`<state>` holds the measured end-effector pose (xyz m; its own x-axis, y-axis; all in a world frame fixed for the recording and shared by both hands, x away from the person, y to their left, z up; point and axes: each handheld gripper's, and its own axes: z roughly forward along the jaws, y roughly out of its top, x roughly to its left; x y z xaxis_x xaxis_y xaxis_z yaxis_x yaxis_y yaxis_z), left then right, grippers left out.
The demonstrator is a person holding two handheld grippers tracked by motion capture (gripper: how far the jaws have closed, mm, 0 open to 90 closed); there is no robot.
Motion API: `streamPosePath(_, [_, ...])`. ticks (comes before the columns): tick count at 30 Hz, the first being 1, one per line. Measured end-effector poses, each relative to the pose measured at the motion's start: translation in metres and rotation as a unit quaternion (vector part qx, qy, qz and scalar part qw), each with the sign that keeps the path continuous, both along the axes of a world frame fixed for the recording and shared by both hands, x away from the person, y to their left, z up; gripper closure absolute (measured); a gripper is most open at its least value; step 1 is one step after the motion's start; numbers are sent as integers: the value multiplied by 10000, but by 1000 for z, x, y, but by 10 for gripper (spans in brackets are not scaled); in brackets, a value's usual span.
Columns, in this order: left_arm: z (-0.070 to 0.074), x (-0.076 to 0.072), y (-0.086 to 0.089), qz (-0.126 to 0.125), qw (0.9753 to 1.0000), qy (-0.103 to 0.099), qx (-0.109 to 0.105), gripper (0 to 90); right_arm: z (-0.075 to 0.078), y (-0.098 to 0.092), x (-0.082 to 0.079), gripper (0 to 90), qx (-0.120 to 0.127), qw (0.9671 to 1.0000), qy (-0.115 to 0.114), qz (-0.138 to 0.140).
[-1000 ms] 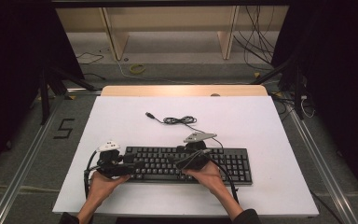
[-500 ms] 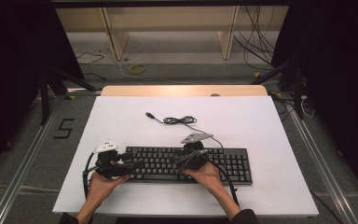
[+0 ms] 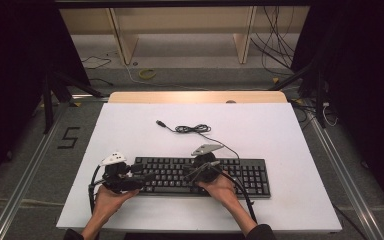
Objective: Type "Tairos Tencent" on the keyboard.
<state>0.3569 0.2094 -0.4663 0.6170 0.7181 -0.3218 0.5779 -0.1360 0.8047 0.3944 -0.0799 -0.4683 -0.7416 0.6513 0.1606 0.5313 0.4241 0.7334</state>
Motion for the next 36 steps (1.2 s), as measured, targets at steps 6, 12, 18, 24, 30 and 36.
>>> streamPosePath(6, [0, -1, -1, -48, 10000, -24, 12, 298, -3, 2, 0, 900, -64, 10000, 41, 40])
streamPosePath(12, [0, -1, -2, -66, 10000, -23, 8, 296, -5, 2, 1, 900, -102, 9999, 58, 47])
streamPosePath(18, [0, -1, -1, -62, 10000, -27, 6, 296, -9, 2, 2, 900, -122, 9999, 90, 28])
streamPosePath(24, [0, 0, -2, -59, 10000, -24, 7, 296, -11, 2, 3, 900, -156, 9997, 159, 22])
streamPosePath(30, [-1, 1, -2, -39, 10000, -20, 11, 298, -10, 1, 3, 900, -81, 9998, 171, -10])
streamPosePath(36, [-1, 2, -4, -62, 10000, -29, 49, 301, -3, -3, 0, 835, 199, 9998, 84, -9])
